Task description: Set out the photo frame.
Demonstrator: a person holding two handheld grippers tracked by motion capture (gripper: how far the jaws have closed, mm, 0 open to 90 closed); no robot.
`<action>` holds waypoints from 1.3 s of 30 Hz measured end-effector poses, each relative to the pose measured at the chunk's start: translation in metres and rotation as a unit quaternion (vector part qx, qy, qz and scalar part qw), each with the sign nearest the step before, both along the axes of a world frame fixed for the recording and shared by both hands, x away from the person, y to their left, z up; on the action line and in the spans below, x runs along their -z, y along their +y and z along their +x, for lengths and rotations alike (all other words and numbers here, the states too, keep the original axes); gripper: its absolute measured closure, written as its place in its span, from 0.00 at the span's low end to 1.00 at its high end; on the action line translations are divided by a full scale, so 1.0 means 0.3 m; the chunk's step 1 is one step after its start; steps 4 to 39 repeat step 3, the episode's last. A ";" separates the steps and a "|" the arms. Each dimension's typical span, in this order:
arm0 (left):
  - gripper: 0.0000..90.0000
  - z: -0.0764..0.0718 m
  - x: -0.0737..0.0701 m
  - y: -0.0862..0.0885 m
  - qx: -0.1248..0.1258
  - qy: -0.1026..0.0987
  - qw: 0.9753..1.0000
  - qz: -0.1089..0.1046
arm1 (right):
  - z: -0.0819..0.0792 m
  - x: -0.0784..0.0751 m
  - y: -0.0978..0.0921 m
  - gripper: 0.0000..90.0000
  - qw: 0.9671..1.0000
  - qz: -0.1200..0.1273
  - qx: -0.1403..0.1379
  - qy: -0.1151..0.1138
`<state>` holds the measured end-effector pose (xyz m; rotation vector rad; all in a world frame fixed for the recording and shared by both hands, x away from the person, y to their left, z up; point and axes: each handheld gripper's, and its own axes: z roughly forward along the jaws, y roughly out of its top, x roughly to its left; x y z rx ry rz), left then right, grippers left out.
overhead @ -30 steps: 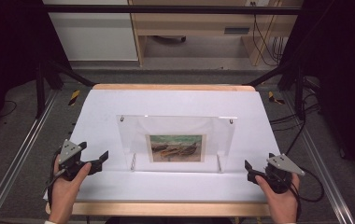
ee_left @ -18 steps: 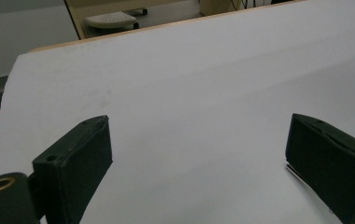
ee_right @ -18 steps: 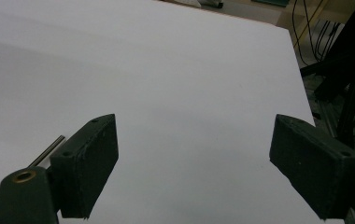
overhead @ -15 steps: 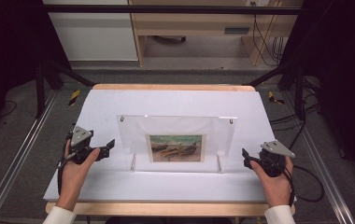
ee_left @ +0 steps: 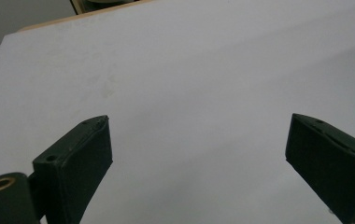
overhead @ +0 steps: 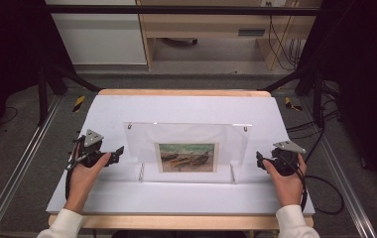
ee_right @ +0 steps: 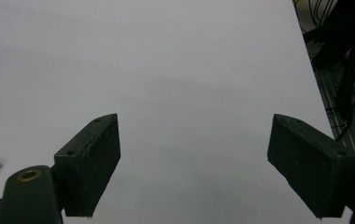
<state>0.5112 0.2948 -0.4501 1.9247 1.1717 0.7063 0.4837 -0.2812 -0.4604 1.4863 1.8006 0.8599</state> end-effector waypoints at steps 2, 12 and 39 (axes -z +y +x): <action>0.07 -0.006 0.007 0.004 -0.001 0.003 1.000 0.006 | 0.002 0.007 -0.009 0.20 1.000 0.003 -0.001 0.004; 0.07 -0.010 0.011 0.005 -0.002 0.001 1.000 0.005 | -0.001 0.011 -0.013 0.21 1.000 0.009 0.001 0.006; 0.07 -0.010 0.011 0.005 -0.002 0.001 1.000 0.005 | -0.001 0.011 -0.013 0.21 1.000 0.009 0.001 0.006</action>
